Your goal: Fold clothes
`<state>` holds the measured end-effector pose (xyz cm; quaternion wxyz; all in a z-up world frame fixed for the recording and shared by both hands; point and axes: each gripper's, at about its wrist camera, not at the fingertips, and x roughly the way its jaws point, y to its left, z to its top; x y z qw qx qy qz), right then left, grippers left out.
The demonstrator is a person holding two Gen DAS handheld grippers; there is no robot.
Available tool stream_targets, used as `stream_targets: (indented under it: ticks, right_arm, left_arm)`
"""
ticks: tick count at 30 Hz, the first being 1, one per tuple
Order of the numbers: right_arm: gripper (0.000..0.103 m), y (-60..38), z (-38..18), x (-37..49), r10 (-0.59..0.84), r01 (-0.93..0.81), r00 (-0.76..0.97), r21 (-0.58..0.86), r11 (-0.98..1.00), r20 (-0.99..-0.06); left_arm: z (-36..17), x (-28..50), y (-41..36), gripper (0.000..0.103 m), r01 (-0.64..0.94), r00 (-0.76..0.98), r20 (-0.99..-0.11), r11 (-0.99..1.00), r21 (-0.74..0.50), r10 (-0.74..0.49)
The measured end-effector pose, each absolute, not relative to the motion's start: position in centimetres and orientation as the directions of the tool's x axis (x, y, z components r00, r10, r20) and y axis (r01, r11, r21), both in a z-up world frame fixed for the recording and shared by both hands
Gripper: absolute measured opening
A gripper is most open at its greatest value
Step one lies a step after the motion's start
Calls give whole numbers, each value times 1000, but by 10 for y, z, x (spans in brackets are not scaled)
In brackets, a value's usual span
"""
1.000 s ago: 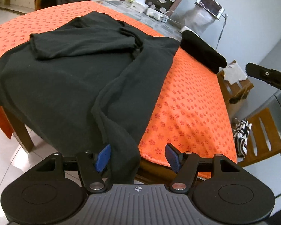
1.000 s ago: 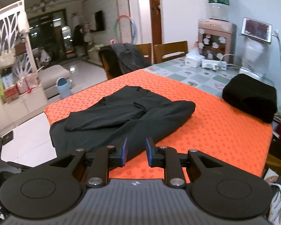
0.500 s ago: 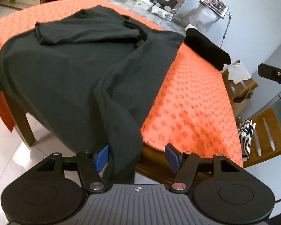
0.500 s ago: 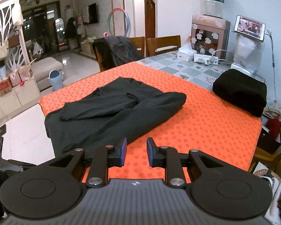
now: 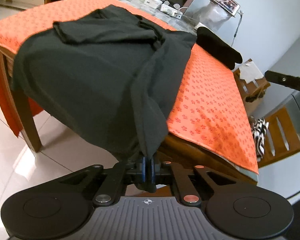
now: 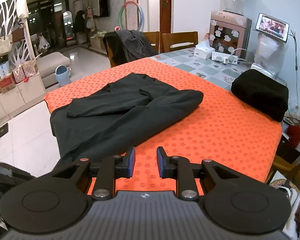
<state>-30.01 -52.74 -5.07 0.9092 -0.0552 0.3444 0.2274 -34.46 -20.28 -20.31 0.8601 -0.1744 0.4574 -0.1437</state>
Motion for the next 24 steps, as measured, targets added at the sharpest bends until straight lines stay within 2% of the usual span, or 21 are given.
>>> stream_targets:
  ticks: [6, 14, 20, 24]
  right_arm:
    - [27, -507, -56, -306, 376, -444, 664, 64, 894, -646]
    - [27, -483, -59, -315, 364, -427, 673, 62, 902, -644]
    - [28, -468, -58, -322, 343, -410, 682, 51, 911, -645]
    - [28, -459, -58, -326, 332, -401, 686, 44, 915, -647]
  left_arm:
    - [-206, -335, -163, 9, 100, 518, -759, 910, -403, -394]
    - [-227, -316, -147, 12, 174, 488, -783, 922, -346, -386]
    - [-233, -319, -122, 35, 145, 517, -754, 909, -390, -406]
    - [-241, -334, -112, 40, 118, 504, -749, 893, -434, -430]
